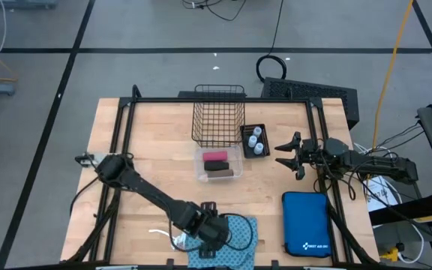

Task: Pick & Place Medicine items
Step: Put the blue patient gown into the wire basket

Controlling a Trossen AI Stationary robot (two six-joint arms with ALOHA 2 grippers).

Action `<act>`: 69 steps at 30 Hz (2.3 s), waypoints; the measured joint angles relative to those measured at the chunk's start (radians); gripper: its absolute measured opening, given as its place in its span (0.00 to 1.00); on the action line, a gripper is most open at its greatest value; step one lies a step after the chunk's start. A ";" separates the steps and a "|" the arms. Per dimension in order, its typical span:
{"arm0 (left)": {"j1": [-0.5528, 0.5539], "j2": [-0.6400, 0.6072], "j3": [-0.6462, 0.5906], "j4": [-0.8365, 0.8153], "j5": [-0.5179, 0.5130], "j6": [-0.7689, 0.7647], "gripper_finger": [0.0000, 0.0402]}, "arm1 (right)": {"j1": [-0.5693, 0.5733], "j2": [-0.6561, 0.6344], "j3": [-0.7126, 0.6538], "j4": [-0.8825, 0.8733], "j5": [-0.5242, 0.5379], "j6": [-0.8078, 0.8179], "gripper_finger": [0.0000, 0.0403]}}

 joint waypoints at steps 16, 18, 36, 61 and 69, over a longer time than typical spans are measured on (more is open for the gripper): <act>-0.035 0.168 0.000 0.123 -0.101 0.123 0.80 | 0.000 0.000 0.000 0.000 0.000 0.000 0.53; -0.026 0.191 0.004 0.126 -0.088 0.119 0.81 | 0.000 0.000 0.000 -0.001 0.000 0.000 0.53; 0.013 0.250 0.005 0.148 -0.025 0.135 0.58 | 0.000 0.000 0.000 0.000 0.000 0.000 0.53; 0.020 0.050 0.021 -0.007 -0.129 0.134 0.06 | 0.000 0.000 0.000 0.000 0.000 0.000 0.53; 0.003 -0.043 0.023 -0.027 -0.200 0.146 0.06 | 0.000 0.000 0.000 0.000 0.000 0.000 0.53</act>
